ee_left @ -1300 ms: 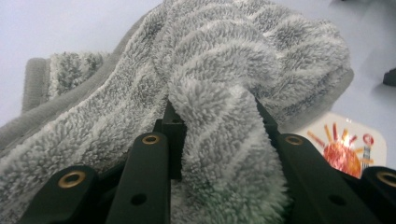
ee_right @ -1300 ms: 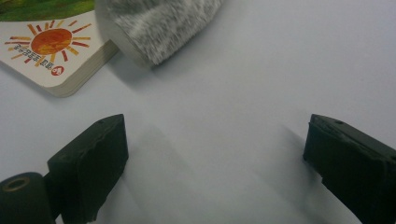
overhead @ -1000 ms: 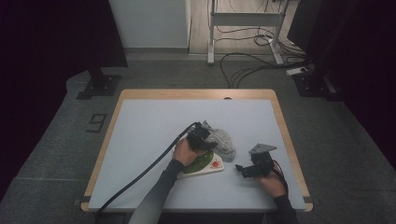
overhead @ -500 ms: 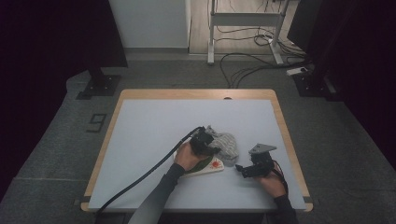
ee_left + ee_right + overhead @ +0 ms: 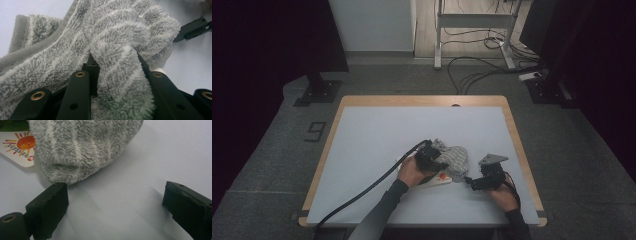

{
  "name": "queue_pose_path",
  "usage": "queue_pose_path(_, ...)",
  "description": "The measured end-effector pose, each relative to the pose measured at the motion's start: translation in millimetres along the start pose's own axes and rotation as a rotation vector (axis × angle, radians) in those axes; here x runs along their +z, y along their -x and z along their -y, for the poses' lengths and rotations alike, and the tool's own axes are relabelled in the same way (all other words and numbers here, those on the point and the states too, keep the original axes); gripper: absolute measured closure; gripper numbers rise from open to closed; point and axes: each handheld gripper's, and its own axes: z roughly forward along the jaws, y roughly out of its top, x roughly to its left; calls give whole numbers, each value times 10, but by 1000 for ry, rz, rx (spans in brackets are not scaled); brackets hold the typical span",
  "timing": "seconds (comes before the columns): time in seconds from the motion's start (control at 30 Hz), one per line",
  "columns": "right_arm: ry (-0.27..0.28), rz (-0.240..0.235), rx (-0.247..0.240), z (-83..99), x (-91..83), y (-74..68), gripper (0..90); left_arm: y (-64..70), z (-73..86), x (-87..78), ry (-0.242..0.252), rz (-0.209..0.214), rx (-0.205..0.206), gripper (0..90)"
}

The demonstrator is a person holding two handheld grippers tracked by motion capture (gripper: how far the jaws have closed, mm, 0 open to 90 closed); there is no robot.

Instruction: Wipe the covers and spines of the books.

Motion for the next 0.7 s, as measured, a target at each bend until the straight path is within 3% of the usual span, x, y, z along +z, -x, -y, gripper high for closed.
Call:
queue_pose_path(0.4, -1, 0, 0, 0, -1, -1, 56, -11, 164, -139, 1, -26, -2, 671)
queue_pose_path(0.7, 0, 0, -1, 0, 0, -1, 56, -72, 338, -302, -2, -35, -30, 670)
